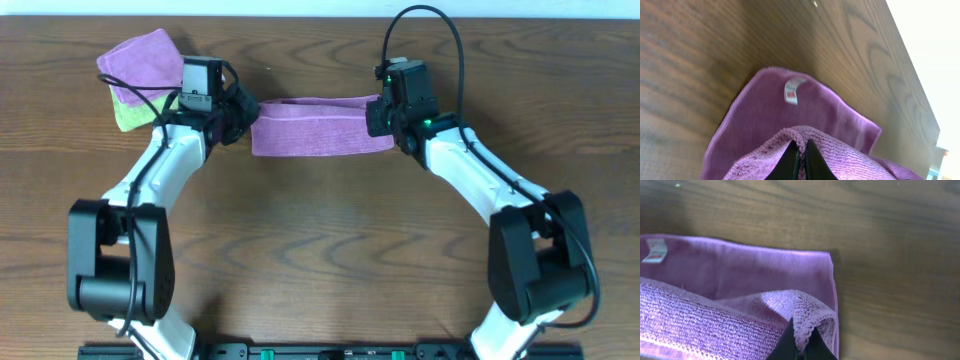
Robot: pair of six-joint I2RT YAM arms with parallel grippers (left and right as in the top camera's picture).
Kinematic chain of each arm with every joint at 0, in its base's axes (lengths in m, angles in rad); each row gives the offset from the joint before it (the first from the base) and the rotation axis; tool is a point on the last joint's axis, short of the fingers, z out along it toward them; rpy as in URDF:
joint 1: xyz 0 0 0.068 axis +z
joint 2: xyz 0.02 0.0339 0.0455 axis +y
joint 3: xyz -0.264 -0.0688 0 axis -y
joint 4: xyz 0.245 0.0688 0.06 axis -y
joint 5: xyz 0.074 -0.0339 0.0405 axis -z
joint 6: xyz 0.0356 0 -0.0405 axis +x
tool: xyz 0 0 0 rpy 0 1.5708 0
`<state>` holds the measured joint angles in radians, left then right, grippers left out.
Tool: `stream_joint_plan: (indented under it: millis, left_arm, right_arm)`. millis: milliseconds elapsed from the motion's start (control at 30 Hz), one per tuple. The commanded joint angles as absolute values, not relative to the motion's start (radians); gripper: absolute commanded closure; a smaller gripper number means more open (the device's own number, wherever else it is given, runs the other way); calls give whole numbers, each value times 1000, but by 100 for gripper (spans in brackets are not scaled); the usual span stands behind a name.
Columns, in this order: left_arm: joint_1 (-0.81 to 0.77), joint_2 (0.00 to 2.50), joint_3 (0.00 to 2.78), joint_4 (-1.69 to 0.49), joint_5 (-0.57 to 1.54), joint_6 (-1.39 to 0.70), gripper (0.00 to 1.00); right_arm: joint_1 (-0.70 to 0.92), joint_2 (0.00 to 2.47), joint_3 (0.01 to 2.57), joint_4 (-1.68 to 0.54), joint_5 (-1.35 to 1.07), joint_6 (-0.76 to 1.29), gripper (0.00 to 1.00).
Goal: Fold the cloth
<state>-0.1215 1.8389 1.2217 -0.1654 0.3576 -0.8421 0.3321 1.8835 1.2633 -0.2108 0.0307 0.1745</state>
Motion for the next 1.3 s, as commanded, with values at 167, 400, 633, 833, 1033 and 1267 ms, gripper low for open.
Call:
stream_joint_plan:
  millis: [167,400,633,833,1033,1267]
  left_arm:
    - [-125,1921,1228,-42,302,-854,94]
    - [-125,1995,1228,29,301,-869,94]
    - [-125,2040,1228,82,277,-869,94]
    - [-126,2042,1228,78,204,-858,91]
    - [-101,2025,1228,85,208,-802,57]
    - [-96,1903,1261,87,212,-737,53]
  right_arm:
    - [334,1959,1262,-126,99,148,99]
    - [333,2022,1262,-50,104,132,99]
    - [328,2080,1262,23,125,132,99]
    - [321,2123,1262,37,125,132,98]
    - [322,2067,1262,-25,124,125,41]
    - [321,1858,1262,-172,124,169,12]
